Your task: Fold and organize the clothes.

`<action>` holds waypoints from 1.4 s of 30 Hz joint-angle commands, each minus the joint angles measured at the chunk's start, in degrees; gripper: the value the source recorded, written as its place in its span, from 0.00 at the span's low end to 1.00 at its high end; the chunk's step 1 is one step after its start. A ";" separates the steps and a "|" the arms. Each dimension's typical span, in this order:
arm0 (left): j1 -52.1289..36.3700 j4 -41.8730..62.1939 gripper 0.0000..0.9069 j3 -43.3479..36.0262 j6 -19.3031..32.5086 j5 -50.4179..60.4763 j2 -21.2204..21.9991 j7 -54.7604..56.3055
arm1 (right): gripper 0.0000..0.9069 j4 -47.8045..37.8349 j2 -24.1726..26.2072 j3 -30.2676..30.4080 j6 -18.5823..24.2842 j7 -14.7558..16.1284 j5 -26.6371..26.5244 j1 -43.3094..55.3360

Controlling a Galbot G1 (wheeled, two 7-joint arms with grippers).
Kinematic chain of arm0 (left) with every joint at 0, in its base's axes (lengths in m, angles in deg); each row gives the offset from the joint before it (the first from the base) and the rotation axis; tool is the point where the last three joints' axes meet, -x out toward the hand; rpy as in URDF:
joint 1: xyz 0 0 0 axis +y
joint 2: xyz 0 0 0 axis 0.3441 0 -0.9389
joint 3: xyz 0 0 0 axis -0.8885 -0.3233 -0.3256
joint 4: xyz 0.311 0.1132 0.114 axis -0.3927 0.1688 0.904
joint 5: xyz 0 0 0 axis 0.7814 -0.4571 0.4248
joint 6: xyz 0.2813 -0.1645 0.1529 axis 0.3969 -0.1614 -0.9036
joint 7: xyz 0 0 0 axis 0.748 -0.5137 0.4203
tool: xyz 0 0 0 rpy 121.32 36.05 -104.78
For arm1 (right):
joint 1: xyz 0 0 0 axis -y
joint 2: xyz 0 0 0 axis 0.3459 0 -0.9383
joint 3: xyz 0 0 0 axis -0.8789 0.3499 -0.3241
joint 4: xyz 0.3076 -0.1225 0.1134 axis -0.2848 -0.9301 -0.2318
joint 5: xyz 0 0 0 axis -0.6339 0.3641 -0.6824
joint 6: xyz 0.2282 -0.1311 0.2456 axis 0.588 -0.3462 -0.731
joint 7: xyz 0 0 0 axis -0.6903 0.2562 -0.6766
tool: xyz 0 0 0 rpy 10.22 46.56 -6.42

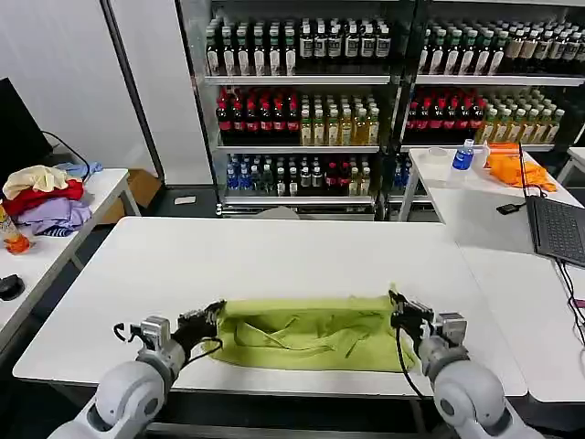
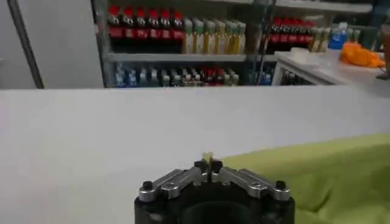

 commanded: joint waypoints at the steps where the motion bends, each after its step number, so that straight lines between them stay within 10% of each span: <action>1: 3.27 -0.06 0.24 0.05 0.20 3.32 0.90 -0.23 | 0.00 1.24 -0.84 -1.08 -0.34 -0.28 1.30 -4.58; 2: 3.14 0.12 0.38 0.05 0.26 3.58 1.13 -0.19 | 0.00 1.00 -1.13 -0.63 -0.74 -0.34 1.69 -4.22; 3: 3.02 0.37 0.83 0.09 0.45 4.03 1.36 -0.18 | 0.67 0.90 -1.36 -0.23 -1.39 0.04 2.70 -3.88; 4: 2.96 0.41 1.00 0.12 0.62 4.18 1.46 -0.20 | 1.00 0.84 -1.45 -0.01 -1.48 0.26 2.94 -3.80; 33: 2.07 5.21 0.99 0.39 2.41 4.72 16.06 5.32 | 1.00 6.70 -2.65 -3.15 3.92 1.72 9.35 -12.82; 34: 2.09 5.43 0.57 0.25 2.62 4.88 16.18 5.35 | 1.00 6.71 -2.70 -3.16 3.94 1.69 9.33 -12.89; 36: 2.42 5.53 0.18 0.00 2.77 5.24 16.21 5.43 | 1.00 6.80 -2.74 -3.20 3.93 1.64 9.33 -13.02; 42: 3.85 4.95 0.02 0.53 2.70 5.35 16.09 5.45 | 1.00 7.00 -2.88 -3.46 3.92 1.55 9.32 -13.18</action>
